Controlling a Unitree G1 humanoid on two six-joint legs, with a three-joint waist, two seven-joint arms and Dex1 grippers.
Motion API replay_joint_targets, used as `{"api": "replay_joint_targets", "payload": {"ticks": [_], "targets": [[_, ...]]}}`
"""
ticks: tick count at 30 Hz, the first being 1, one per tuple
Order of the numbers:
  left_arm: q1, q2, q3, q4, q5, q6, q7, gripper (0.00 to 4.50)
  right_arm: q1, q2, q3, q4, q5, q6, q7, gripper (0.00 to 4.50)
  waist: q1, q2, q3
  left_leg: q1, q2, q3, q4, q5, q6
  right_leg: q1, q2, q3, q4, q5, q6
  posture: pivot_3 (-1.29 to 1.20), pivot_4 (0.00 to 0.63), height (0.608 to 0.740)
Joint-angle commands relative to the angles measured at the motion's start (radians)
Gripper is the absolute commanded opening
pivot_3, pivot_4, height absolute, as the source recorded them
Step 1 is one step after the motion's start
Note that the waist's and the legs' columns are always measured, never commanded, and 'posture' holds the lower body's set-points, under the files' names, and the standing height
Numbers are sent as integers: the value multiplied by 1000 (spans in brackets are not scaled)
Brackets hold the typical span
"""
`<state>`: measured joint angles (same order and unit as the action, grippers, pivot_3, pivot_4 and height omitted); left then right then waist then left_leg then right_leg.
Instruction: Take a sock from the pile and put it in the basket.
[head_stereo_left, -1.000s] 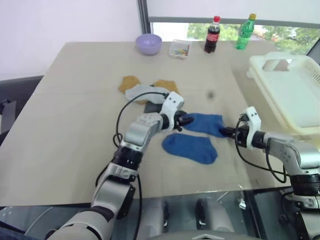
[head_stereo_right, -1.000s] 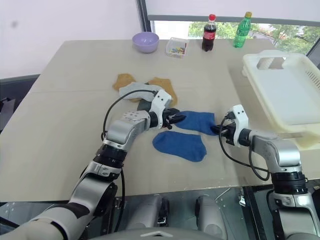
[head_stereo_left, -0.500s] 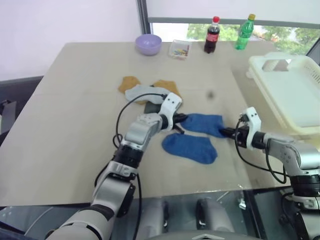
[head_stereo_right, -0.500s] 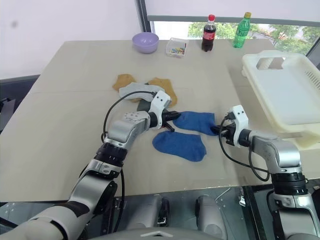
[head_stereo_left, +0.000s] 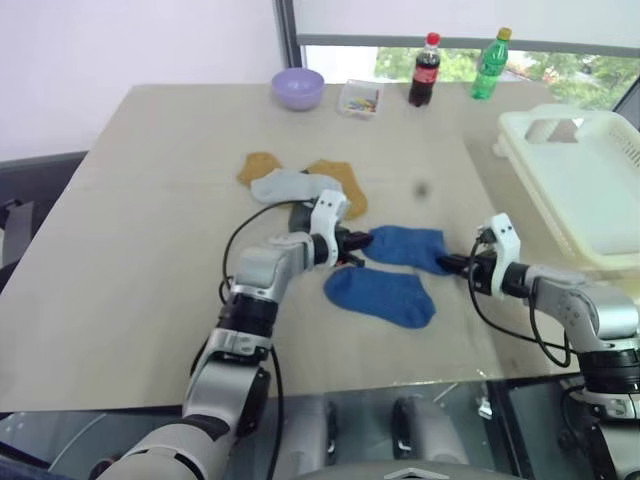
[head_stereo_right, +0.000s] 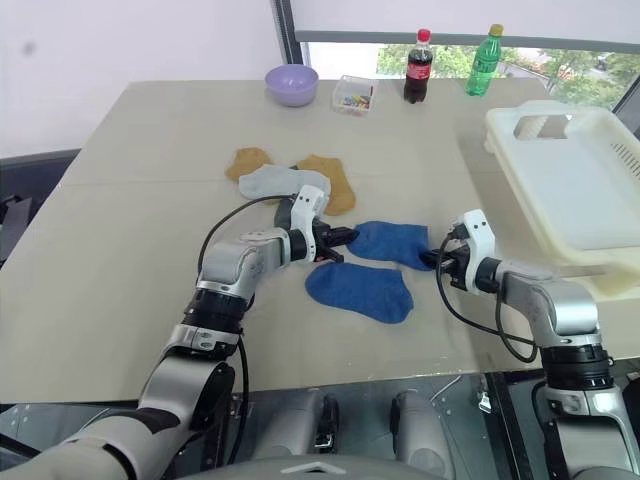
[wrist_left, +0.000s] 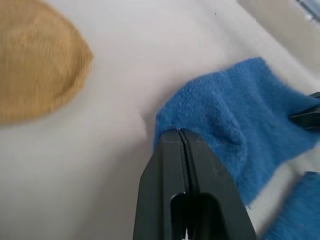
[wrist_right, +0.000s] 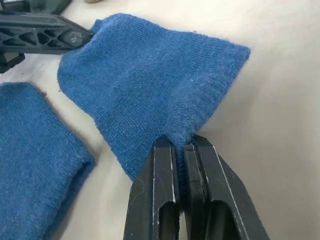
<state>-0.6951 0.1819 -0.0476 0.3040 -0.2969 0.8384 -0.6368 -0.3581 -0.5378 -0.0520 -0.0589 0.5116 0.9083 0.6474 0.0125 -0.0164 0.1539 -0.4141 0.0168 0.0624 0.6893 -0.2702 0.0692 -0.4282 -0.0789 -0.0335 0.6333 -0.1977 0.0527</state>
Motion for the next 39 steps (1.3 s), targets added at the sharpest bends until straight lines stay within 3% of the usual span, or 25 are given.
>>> {"api": "replay_joint_targets", "payload": {"ticks": [1,3,4,5,8,13,19,39], "targets": [[19,6,-19,14,-4,20,-14,50,-7,3,-3,-11,-8,-30,4,0,0,0,0,0,0,0,0,0,0,0,0,0,0,0,0,0,150,733],[26,11,-35,22,6,4,-21,50,-5,7,2,-13,-12,-34,2,0,0,0,0,0,0,0,0,0,0,0,0,0,0,0,0,0,150,733],[29,13,-45,25,16,-10,-23,574,-5,8,4,-16,-14,-34,1,0,0,0,0,0,0,0,0,0,0,0,0,0,0,0,0,0,150,733],[32,16,-57,30,28,-23,-23,778,-4,10,5,-17,-15,-34,1,0,0,0,0,0,0,0,0,0,0,0,0,0,0,0,0,0,150,733],[38,34,-114,38,70,-63,-28,2220,1,13,4,-17,-20,-40,3,0,2,1,-1,1,0,0,0,1,-1,1,0,0,0,0,0,0,150,733],[25,59,-172,80,154,-162,18,2220,2,17,2,-27,-20,-38,1,0,-1,1,-2,15,1,0,-1,-1,1,15,0,0,-2,-3,-4,0,150,733],[20,100,-226,66,263,-285,65,2220,3,14,0,-27,-22,-43,2,0,-6,2,-2,16,2,1,-1,-1,1,15,0,2,-2,-3,-4,0,150,733],[51,11,-47,-19,117,-228,118,2220,-2,10,12,-5,-33,-60,13,0,-20,2,-2,15,3,2,-2,-1,1,14,-1,1,-3,-3,-4,0,150,733]]}}
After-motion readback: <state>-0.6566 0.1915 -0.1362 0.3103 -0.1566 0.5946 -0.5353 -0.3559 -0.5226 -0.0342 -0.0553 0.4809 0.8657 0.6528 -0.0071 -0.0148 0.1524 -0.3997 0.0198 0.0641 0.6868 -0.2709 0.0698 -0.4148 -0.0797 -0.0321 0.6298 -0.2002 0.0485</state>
